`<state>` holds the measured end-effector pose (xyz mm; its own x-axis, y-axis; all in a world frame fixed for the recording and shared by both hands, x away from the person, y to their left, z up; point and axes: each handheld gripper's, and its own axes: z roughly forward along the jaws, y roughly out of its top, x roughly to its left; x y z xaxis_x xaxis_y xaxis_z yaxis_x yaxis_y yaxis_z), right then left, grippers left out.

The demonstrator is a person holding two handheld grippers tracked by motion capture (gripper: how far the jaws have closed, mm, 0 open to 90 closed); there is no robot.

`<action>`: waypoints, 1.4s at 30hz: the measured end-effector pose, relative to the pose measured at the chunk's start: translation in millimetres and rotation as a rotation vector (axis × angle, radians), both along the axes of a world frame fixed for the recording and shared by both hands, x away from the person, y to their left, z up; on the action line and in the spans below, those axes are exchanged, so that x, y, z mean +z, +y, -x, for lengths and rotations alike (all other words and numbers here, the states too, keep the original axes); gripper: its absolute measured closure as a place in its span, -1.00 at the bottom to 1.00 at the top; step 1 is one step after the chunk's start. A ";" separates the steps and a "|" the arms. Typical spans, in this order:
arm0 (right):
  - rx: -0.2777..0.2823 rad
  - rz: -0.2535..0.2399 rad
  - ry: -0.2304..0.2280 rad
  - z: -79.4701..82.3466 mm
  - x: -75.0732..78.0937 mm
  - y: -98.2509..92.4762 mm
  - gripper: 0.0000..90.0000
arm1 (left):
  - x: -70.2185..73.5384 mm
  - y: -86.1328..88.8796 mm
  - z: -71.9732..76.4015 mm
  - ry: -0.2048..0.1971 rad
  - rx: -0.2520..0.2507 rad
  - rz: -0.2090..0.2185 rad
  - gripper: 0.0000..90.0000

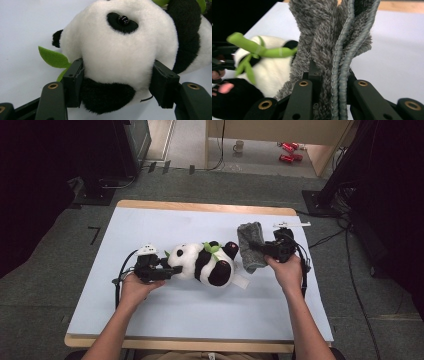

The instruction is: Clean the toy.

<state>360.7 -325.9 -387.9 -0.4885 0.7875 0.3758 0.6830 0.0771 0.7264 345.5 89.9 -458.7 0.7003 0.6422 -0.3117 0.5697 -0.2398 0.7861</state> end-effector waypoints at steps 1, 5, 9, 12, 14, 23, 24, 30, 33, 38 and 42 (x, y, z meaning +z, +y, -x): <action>0.014 0.003 -0.008 -0.3 2.3 4.6 0.74 | -0.3 -0.5 1.6 -0.009 0.001 -0.004 -0.18; 0.059 0.027 -0.040 -2.5 6.9 22.8 0.74 | -0.5 -2.2 4.1 -0.022 0.016 -0.006 -0.18; 0.092 0.053 -0.055 -4.0 6.6 38.0 0.74 | -1.2 -3.3 7.7 -0.034 0.022 -0.016 -0.18; 0.139 0.074 -0.071 -5.5 6.4 53.6 0.74 | -2.1 -5.1 10.2 -0.047 0.031 -0.018 -0.18; 0.172 0.096 -0.069 -6.6 2.8 66.3 0.74 | -3.3 -4.8 11.0 -0.047 0.039 -0.013 -0.17; 0.203 0.095 -0.060 -1.0 -25.1 76.6 0.74 | -4.1 -9.6 12.6 -0.009 0.073 -0.050 -0.12; 0.194 0.091 -0.061 0.4 -26.7 75.1 0.74 | -4.0 -9.8 13.0 0.007 0.082 -0.045 -0.12; 0.180 0.130 -0.100 9.9 -29.5 75.1 0.74 | -3.9 -8.6 10.0 0.039 0.081 -0.034 -0.12; 0.180 0.128 -0.085 11.7 -31.3 69.4 0.74 | -3.9 -7.6 8.6 0.055 0.080 -0.025 -0.12; 0.180 0.149 -0.072 19.2 -33.2 61.1 0.75 | -4.9 -6.5 8.1 0.063 0.082 -0.011 -0.12; 0.168 0.148 -0.064 25.7 -36.8 56.2 0.75 | -3.4 -7.4 5.8 0.066 0.076 -0.016 -0.13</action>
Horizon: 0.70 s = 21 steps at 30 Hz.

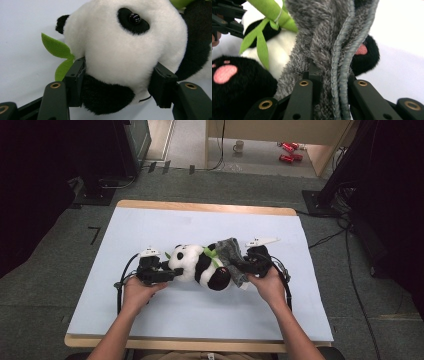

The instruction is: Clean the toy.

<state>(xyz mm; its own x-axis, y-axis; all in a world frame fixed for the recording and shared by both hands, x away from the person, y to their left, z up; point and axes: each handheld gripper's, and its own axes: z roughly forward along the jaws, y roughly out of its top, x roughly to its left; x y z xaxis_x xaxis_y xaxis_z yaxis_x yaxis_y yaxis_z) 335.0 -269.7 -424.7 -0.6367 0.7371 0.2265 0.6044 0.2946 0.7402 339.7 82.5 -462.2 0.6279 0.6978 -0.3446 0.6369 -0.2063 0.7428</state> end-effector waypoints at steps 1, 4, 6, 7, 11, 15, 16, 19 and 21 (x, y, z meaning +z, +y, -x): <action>-0.004 0.003 0.000 1.8 -0.7 -0.9 0.75 | 0.3 0.0 -1.0 0.002 -0.004 -0.002 -0.13; -0.013 -0.001 -0.003 5.3 -3.8 -2.6 0.75 | 0.7 0.4 -3.8 0.011 -0.010 -0.001 -0.13; -0.019 -0.008 0.011 6.2 -5.8 -5.0 0.75 | 0.5 0.9 -5.9 0.019 -0.011 0.007 -0.13; -0.020 -0.007 0.017 6.7 -7.0 -6.8 0.75 | 0.6 1.0 -6.7 0.024 -0.010 0.012 -0.13; -0.031 0.003 0.066 10.8 -15.0 -15.2 0.75 | 1.3 1.2 -9.4 0.034 -0.009 0.025 -0.14; -0.045 0.000 0.122 12.8 -23.3 -21.7 0.75 | 2.5 1.6 -11.1 0.037 -0.020 0.024 -0.14; -0.045 0.000 0.122 12.8 -23.3 -21.7 0.75 | 2.6 2.4 -11.8 0.040 -0.020 0.030 -0.14; -0.062 0.050 0.136 13.1 -26.0 -25.0 0.75 | 2.5 2.9 -13.7 0.040 -0.015 0.048 -0.15; -0.072 0.065 0.142 12.9 -26.8 -27.9 0.75 | 4.5 1.8 -14.1 0.039 -0.024 0.030 -0.15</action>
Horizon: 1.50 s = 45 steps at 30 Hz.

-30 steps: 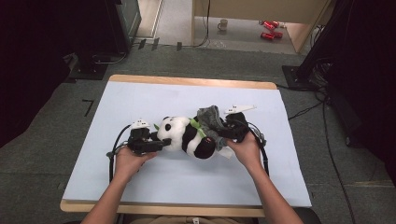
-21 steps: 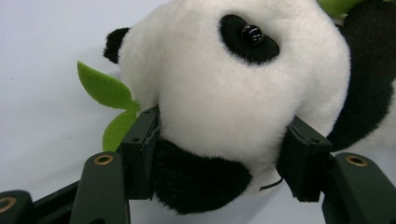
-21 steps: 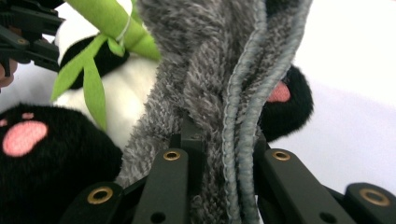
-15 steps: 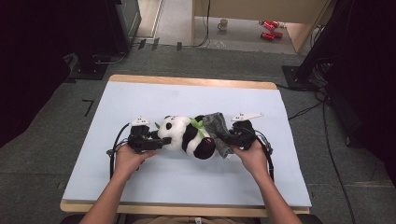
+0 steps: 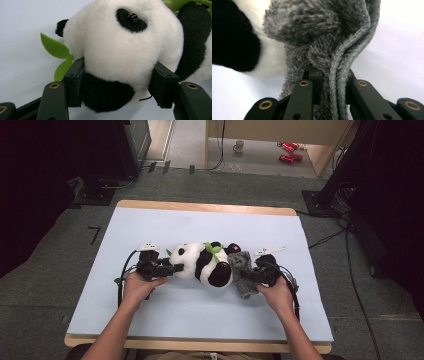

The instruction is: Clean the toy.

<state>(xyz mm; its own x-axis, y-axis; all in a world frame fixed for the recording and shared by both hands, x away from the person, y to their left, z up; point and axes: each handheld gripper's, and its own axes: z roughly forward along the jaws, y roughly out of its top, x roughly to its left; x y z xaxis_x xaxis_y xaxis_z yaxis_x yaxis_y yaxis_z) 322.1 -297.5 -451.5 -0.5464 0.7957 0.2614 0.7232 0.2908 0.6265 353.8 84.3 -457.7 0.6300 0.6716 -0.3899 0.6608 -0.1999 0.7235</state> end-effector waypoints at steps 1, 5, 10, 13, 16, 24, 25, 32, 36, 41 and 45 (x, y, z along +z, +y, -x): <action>-0.004 -0.006 -0.004 -0.1 0.8 -1.8 0.75 | 0.3 0.0 -0.3 0.002 -0.003 -0.003 -0.15; -0.029 -0.028 -0.015 1.1 9.5 -10.4 0.75 | 0.6 0.4 -2.1 0.006 -0.011 -0.001 -0.14; -0.055 -0.108 -0.088 2.4 35.5 -18.3 0.75 | 0.3 -0.5 -2.3 0.004 -0.011 0.002 -0.14; -0.045 -0.133 -0.146 -0.8 54.6 -16.8 0.75 | 0.0 -0.6 -1.8 -0.003 -0.015 -0.003 -0.14; -0.033 -0.141 -0.159 -4.7 59.9 -13.5 0.75 | -1.2 -0.3 -1.1 -0.010 -0.015 0.003 -0.14; 0.044 -0.143 -0.168 -21.1 66.2 17.4 0.75 | -3.3 -2.9 3.5 -0.042 0.003 0.003 -0.14; 0.053 -0.144 -0.164 -22.7 65.8 21.5 0.75 | -3.3 -3.2 4.5 -0.047 0.003 -0.004 -0.14; 0.109 -0.110 -0.126 -30.7 49.2 48.3 0.75 | -4.5 -4.6 8.4 -0.061 0.010 -0.030 -0.13; 0.104 -0.140 -0.084 -33.7 36.4 42.6 0.75 | -4.1 -7.4 9.9 -0.069 0.014 -0.049 -0.12; 0.106 -0.116 -0.079 -34.0 34.2 37.8 0.75 | -3.7 -7.0 7.4 -0.054 0.015 -0.041 -0.12; 0.094 -0.122 -0.066 -29.8 28.2 31.4 0.75 | -3.8 -5.8 5.9 -0.047 0.003 -0.037 -0.12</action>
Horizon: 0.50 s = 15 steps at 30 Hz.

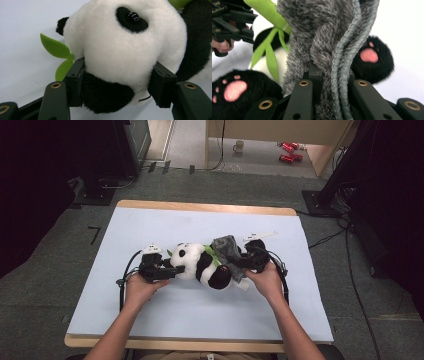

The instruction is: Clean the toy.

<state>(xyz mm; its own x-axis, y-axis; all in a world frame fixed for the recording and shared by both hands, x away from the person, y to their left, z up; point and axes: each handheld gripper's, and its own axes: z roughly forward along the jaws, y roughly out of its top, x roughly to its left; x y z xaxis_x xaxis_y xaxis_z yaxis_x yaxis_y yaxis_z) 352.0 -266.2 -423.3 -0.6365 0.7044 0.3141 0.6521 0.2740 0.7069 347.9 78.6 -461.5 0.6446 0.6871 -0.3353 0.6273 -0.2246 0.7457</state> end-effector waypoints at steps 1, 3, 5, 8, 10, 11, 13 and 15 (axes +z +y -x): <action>-0.005 0.012 0.002 2.7 -1.1 -3.0 0.75 | 0.1 0.2 -0.5 0.002 -0.001 0.002 -0.12; -0.010 0.022 0.007 4.4 -1.2 -4.1 0.75 | 0.0 0.2 -0.9 -0.001 -0.003 0.002 -0.12; -0.010 0.036 0.014 6.4 -2.1 -7.5 0.76 | -0.6 0.2 -1.4 -0.002 -0.001 0.009 -0.12; -0.011 0.029 0.026 7.7 -5.4 -12.1 0.76 | -0.5 0.6 -3.0 0.000 -0.004 0.010 -0.12; -0.014 0.032 0.035 10.7 -7.4 -14.2 0.76 | -0.8 0.8 -4.0 -0.001 -0.006 0.011 -0.12; -0.012 0.036 0.039 12.2 -8.1 -15.1 0.76 | -0.6 0.8 -4.6 0.002 -0.007 0.012 -0.12; -0.015 0.053 0.046 14.5 -9.1 -17.0 0.76 | -0.2 1.2 -5.6 0.007 -0.011 0.013 -0.12; -0.017 0.065 0.061 16.6 -11.2 -19.2 0.76 | 0.3 1.3 -6.4 0.012 -0.012 0.013 -0.12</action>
<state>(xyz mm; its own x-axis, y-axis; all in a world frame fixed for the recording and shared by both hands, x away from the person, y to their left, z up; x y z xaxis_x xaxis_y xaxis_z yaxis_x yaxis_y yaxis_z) 335.4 -285.4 -434.5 -0.6054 0.7351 0.3052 0.6985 0.3070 0.6464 354.4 79.8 -461.1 0.6484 0.6751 -0.3518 0.6334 -0.2220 0.7413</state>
